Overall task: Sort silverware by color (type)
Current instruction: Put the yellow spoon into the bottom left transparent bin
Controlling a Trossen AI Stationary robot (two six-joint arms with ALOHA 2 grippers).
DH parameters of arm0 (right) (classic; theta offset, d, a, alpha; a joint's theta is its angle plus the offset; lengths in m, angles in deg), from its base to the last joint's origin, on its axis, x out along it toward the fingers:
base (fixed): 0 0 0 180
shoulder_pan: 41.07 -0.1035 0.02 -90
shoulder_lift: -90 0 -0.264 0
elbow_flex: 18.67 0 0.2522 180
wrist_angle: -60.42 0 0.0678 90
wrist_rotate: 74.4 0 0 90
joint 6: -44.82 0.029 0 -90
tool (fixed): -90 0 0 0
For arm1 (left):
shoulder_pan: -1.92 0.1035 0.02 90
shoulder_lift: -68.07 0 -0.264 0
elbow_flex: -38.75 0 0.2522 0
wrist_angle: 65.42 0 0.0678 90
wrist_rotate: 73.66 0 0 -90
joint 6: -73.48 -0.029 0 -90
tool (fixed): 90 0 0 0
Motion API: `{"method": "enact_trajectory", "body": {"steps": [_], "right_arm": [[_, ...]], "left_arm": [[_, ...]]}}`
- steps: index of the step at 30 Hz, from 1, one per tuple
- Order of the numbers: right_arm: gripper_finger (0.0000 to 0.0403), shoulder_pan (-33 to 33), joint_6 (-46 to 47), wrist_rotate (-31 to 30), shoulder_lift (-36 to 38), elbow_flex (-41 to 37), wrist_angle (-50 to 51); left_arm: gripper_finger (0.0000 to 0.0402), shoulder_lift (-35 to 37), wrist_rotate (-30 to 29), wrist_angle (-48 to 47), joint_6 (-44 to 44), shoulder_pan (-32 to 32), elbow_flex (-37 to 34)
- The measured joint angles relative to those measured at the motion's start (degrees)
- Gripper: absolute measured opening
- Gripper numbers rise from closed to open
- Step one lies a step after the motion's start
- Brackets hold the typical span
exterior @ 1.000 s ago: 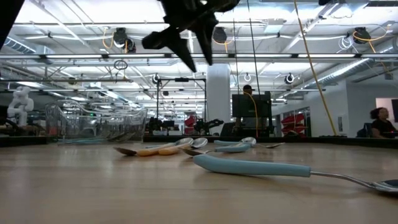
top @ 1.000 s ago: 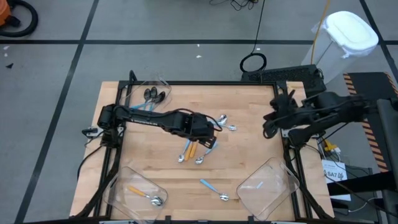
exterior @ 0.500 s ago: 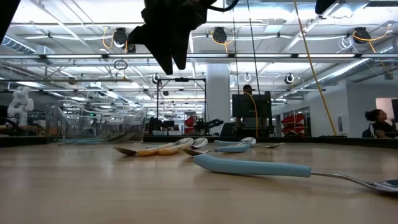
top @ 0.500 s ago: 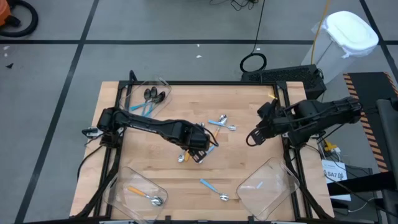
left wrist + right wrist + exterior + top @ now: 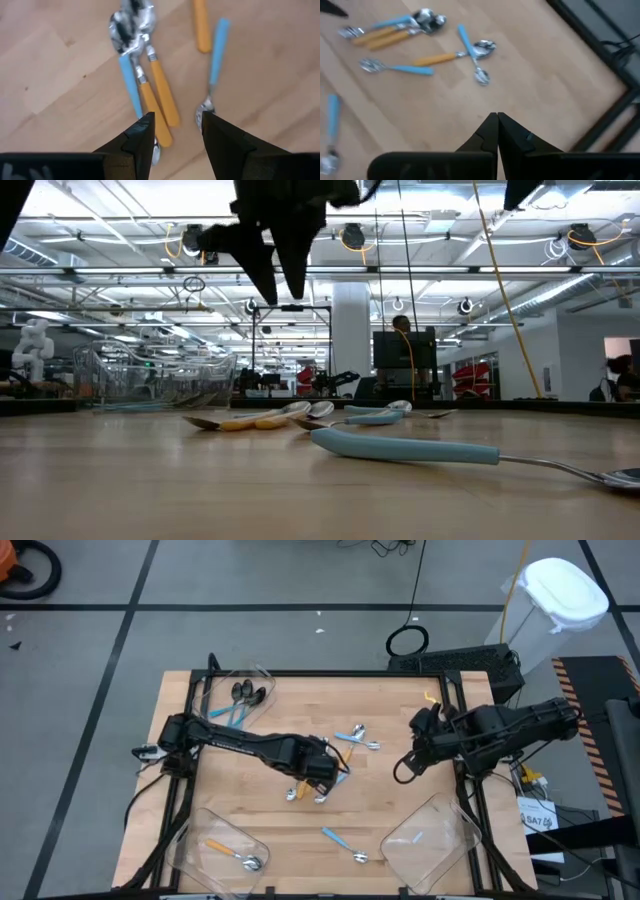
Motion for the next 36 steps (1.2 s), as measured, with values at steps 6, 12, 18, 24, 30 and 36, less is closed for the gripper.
{"method": "enact_trajectory", "body": {"steps": [6, 12, 18, 24, 30, 36], "right_arm": [[0.0006, 1.4, -9.6, -1.2, 0.8, 0.0, 1.2], [0.0008, 4.0, -18.2, -1.1, 2.8, 0.0, 1.4], [0.0008, 7.2, -23.8, -1.1, 5.8, 0.0, 1.4], [0.0008, 8.9, -24.6, -1.0, 8.1, 0.0, 1.4], [0.0008, 9.0, -23.3, -1.0, 9.2, 0.0, 1.3], [0.0009, 9.0, -20.9, -1.0, 9.2, 0.0, 0.5]], "left_arm": [[0.0161, -3.8, 6.9, 0.4, 7.1, 2.7, 0.0], [0.0161, -6.0, 11.2, -0.1, 12.6, 2.9, 0.0], [0.0161, -9.8, 11.9, 0.0, 13.2, 4.0, 0.0], [0.0161, -11.7, 12.8, -0.5, 11.4, 4.9, 0.0], [0.0161, -11.6, 12.2, -0.7, 10.8, 4.8, 0.0], [0.0161, -12.4, 11.4, -2.6, 7.6, 5.5, 0.0]]}}
